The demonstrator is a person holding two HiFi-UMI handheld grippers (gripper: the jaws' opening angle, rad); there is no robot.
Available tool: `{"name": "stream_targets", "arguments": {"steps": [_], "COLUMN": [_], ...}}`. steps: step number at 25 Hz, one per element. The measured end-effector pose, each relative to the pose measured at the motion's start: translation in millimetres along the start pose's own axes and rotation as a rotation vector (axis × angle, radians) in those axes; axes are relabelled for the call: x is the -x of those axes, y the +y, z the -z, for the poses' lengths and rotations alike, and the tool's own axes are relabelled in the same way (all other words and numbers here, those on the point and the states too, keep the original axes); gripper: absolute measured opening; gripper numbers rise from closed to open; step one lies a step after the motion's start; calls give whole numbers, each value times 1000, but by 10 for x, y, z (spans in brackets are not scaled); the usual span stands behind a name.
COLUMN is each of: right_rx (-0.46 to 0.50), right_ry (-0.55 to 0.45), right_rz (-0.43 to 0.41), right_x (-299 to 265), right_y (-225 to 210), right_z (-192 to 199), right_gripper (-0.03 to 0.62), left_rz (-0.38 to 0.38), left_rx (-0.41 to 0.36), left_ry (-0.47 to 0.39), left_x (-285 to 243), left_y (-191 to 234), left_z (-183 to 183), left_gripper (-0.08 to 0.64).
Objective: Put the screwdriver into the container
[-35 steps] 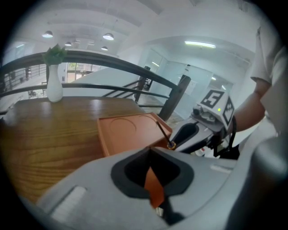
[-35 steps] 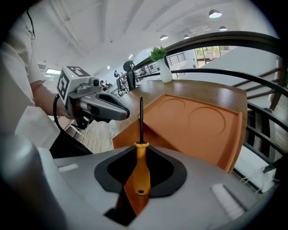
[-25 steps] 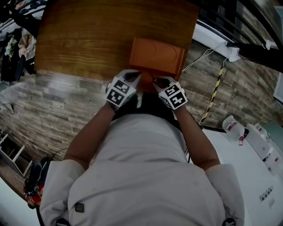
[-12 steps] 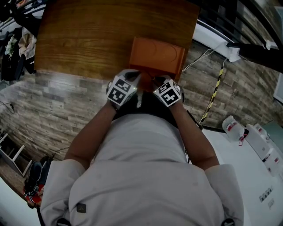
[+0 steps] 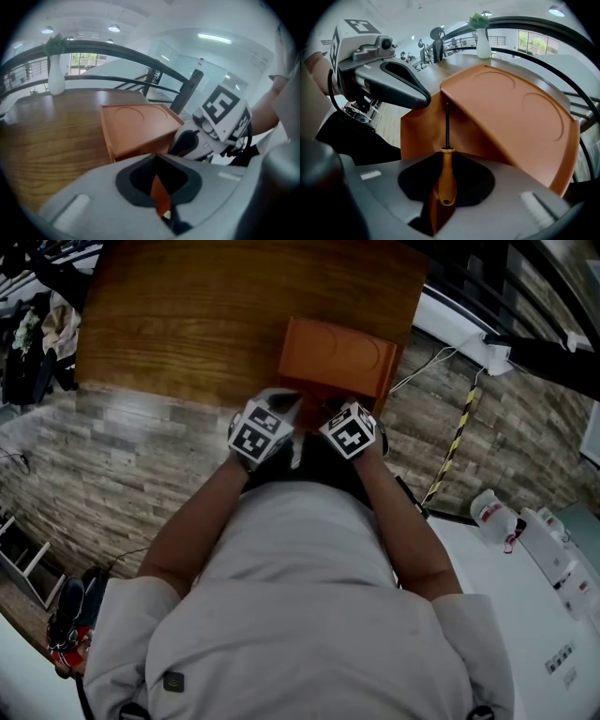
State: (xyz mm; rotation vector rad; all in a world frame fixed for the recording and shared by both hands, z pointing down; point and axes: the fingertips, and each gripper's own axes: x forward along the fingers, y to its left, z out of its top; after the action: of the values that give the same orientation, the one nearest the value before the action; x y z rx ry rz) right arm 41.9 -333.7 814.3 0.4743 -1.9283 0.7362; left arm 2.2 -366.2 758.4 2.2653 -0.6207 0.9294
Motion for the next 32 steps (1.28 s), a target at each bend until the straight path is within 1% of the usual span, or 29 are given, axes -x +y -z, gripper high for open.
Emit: {"name": "stream_targets", "arguments": {"steps": [5,10,27,32], "right_rx": [-11,-15,-51,-70], "right_ry": [-10,0,-9,-49], "right_rz": [3,4,-7,-18], "right_x": [-53,-112,-225,-123], "right_y": [-40,-52,-25,5], "right_z": [-1,1,-53,-129], "right_gripper": [81,83,92,112], "left_rz": [-5,8,15,10], "left_rx": [13,-5,-3,-13], "left_ry": [16,3,3,11], "left_x": [6,-3,41,67], "left_y": [11,-29,25,12], "left_z": [45,-6,13,5], "left_gripper": [3,3,3,3]}}
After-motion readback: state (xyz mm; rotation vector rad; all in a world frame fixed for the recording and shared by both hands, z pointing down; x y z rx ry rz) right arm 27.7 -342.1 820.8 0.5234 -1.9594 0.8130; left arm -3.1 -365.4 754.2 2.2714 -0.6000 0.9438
